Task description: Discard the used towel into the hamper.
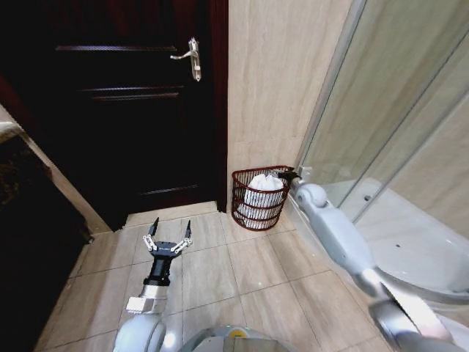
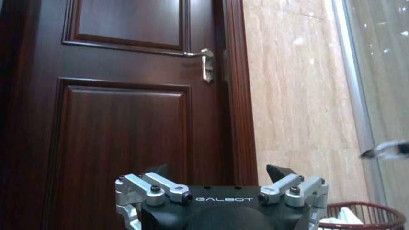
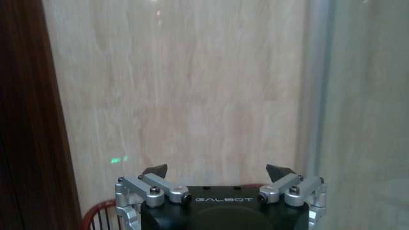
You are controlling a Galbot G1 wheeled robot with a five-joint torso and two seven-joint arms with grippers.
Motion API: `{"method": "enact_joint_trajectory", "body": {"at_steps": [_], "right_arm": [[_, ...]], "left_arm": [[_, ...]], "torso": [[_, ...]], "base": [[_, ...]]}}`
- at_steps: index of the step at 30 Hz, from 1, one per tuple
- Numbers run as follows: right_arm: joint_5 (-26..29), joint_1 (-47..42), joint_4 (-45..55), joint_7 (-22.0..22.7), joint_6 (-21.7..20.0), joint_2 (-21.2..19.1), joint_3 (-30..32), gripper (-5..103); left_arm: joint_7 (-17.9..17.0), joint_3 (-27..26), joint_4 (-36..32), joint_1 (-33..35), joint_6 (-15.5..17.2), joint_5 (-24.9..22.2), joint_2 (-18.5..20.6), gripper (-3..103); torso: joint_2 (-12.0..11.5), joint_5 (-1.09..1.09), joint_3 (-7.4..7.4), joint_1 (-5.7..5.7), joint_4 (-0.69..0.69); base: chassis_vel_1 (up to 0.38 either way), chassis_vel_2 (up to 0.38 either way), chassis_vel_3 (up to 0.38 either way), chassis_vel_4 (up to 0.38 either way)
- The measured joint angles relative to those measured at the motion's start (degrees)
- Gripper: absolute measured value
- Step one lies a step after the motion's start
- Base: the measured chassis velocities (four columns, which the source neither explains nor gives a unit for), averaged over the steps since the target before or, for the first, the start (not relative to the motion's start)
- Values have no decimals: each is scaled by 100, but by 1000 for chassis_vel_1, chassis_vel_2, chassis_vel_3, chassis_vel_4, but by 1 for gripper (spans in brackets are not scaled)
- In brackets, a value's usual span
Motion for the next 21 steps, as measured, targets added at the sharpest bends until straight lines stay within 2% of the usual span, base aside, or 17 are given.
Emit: {"method": "enact_joint_trajectory", "body": {"at_steps": [3, 4, 6, 7, 10, 11, 14, 15, 17, 21], "right_arm": [[-160, -1152, 1375, 309, -103, -225, 602, 100], [-160, -1152, 1375, 309, -103, -225, 602, 100], [-385, -1972, 2071, 469, -96, -213, 1019, 100], [-385, -1972, 2071, 469, -96, -213, 1019, 100], [-1151, -3362, 3023, 300, 91, 84, 1749, 100], [-1151, -3362, 3023, 300, 91, 84, 1749, 100], [-2186, -4560, 3598, -118, 605, 508, 2139, 100], [-2186, -4560, 3598, -118, 605, 508, 2139, 100], [-2647, -5069, 3910, -212, 898, 833, 2277, 100], [-3036, -5714, 4383, -309, 1057, 1384, 2296, 100]], "left_arm": [[-17, -21, 24, -71, 152, -49, -8, 100], [-17, -21, 24, -71, 152, -49, -8, 100], [-8, -24, 27, -42, 186, -51, -10, 100], [-8, -24, 27, -42, 186, -51, -10, 100], [8, -21, 45, 13, 186, -62, -28, 100], [8, -21, 45, 13, 186, -62, -28, 100], [21, -24, 67, 42, 165, -84, -33, 100], [21, -24, 67, 42, 165, -84, -33, 100], [51, -6, 64, 74, 151, -95, -12, 100], [99, -1, 62, 56, 130, -75, -7, 100]], "torso": [[0, 1, -1, 0, -1], [0, 1, -1, 0, -1], [0, 0, -1, 0, -1], [0, 0, -1, 0, -1], [0, -1, -1, -1, 0], [0, -1, -1, -1, 0], [1, -2, -1, -1, -2], [1, -2, -1, -1, -2], [1, 1, -1, -1, -1], [1, -3, -1, -1, -1]], "base": [[0, 0, 0, 0], [0, 0, 0, 0], [0, 0, 0, 0], [0, 0, 0, 0], [0, 0, 0, 0], [0, 0, 0, 0], [0, 0, 0, 0], [0, 0, 0, 0], [0, 0, 0, 0], [0, 0, 0, 0]]}}
